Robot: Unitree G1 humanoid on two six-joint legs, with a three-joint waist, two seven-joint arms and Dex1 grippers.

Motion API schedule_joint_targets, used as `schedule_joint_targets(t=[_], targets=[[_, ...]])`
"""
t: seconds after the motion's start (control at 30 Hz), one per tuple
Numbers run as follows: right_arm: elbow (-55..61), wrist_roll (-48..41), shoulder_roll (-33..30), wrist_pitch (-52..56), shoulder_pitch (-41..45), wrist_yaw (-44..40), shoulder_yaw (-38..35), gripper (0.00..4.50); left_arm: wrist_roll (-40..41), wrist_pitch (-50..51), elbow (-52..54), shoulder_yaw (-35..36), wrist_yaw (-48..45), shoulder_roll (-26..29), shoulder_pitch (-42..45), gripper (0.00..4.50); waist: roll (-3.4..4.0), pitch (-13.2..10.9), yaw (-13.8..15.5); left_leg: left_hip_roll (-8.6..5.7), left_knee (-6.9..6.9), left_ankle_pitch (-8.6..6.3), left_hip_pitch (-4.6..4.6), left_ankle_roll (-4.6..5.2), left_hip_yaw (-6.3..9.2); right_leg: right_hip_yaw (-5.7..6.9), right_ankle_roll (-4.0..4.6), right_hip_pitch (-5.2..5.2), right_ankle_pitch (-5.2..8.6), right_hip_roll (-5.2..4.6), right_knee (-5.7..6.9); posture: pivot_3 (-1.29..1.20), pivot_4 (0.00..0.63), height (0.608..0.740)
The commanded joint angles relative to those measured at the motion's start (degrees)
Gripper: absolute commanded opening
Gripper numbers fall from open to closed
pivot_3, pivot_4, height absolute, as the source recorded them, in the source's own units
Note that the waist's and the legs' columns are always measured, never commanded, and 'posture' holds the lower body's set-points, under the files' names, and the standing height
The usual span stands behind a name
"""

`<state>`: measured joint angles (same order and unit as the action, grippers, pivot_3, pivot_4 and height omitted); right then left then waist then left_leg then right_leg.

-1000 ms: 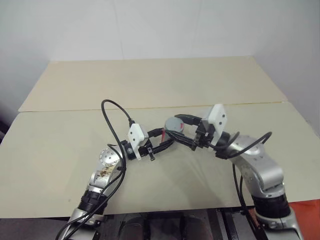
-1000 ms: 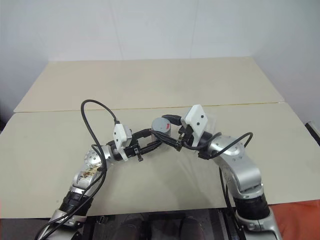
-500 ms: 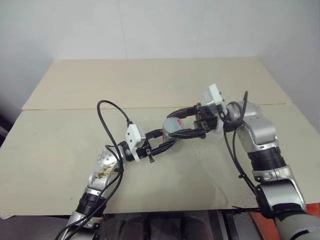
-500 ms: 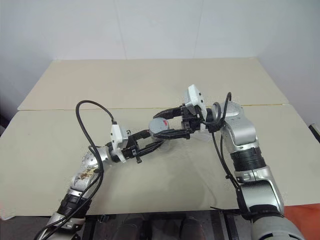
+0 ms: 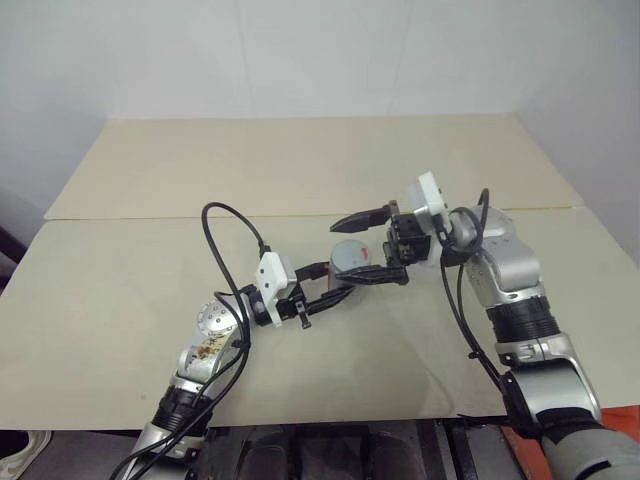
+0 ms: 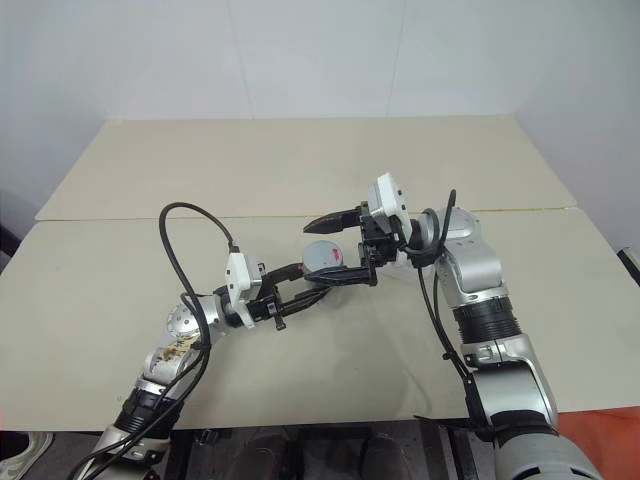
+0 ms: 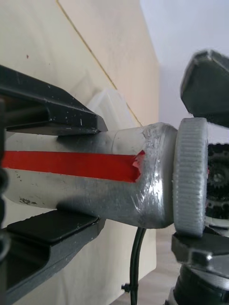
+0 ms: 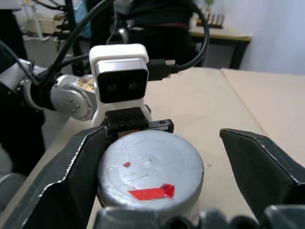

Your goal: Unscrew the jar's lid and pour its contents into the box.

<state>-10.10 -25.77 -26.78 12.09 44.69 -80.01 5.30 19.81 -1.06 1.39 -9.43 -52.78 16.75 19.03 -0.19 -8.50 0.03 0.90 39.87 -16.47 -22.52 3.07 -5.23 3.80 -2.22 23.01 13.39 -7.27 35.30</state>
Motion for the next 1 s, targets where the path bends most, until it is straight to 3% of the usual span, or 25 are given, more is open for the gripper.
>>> schedule_joint_targets(t=[0.03, 0.2, 0.3, 0.53, 0.7, 1.0], targets=[[9.04, -3.90, -3.11, 2.90, -1.92, 3.69, -5.63, 4.41, -0.59, -1.52, 0.27, -0.17, -0.32, -0.23, 0.34, 1.85, 0.00, 0.00, 0.34, 0.00, 0.00, 0.00, -0.01, 0.00, 0.01, 0.01, 0.00, 0.00, 0.00, -0.01, -0.01, 0.00, 0.150, 0.740], [22.83, -4.69, -4.04, 11.88, -7.07, 18.27, -8.92, 4.41, -1.55, -1.75, -0.19, 0.11, 1.26, -0.88, 0.29, 1.85, 0.00, 0.00, 0.61, 0.02, 0.00, 0.00, -0.02, 0.00, 0.00, 0.03, 0.00, 0.02, 0.00, -0.03, 0.00, 0.00, 0.150, 0.740], [33.64, -3.40, -1.21, 16.52, -11.98, 30.58, -8.87, 4.41, -2.71, -2.18, -0.33, 0.25, 2.56, -1.34, -0.06, 1.85, 0.00, 0.00, 0.51, 0.03, -0.01, 0.00, -0.01, -0.01, -0.01, 0.01, 0.00, 0.04, 0.00, -0.03, 0.04, 0.00, 0.150, 0.740], [49.87, 10.31, 10.82, 22.92, -22.99, 57.91, 2.03, 4.41, -4.05, -2.79, -1.30, 1.08, 4.73, -1.01, 0.42, 1.85, 0.00, 0.01, 0.54, -0.01, 0.01, 0.02, -0.02, -0.04, -0.02, -0.02, 0.00, 0.07, 0.00, -0.04, 0.10, 0.00, 0.150, 0.740], [50.79, 14.63, 13.75, 23.45, -24.09, 63.29, 5.91, 4.41, -3.80, -2.86, -1.99, 1.43, 4.44, -0.60, 0.81, 1.85, 0.00, 0.00, 0.54, -0.07, 0.04, 0.04, -0.01, -0.05, 0.01, 0.00, 0.00, 0.04, 0.00, -0.04, 0.10, 0.00, 0.150, 0.740], [49.60, 17.46, 12.96, 22.79, -25.67, 64.49, 8.39, 4.41, -3.65, -2.48, -1.33, 1.77, 4.83, -0.52, 0.41, 1.85, 0.00, 0.00, 0.16, -0.09, -0.02, 0.04, -0.01, -0.05, 0.00, 0.01, 0.00, 0.05, 0.01, 0.01, 0.03, 0.00, 0.150, 0.740]])
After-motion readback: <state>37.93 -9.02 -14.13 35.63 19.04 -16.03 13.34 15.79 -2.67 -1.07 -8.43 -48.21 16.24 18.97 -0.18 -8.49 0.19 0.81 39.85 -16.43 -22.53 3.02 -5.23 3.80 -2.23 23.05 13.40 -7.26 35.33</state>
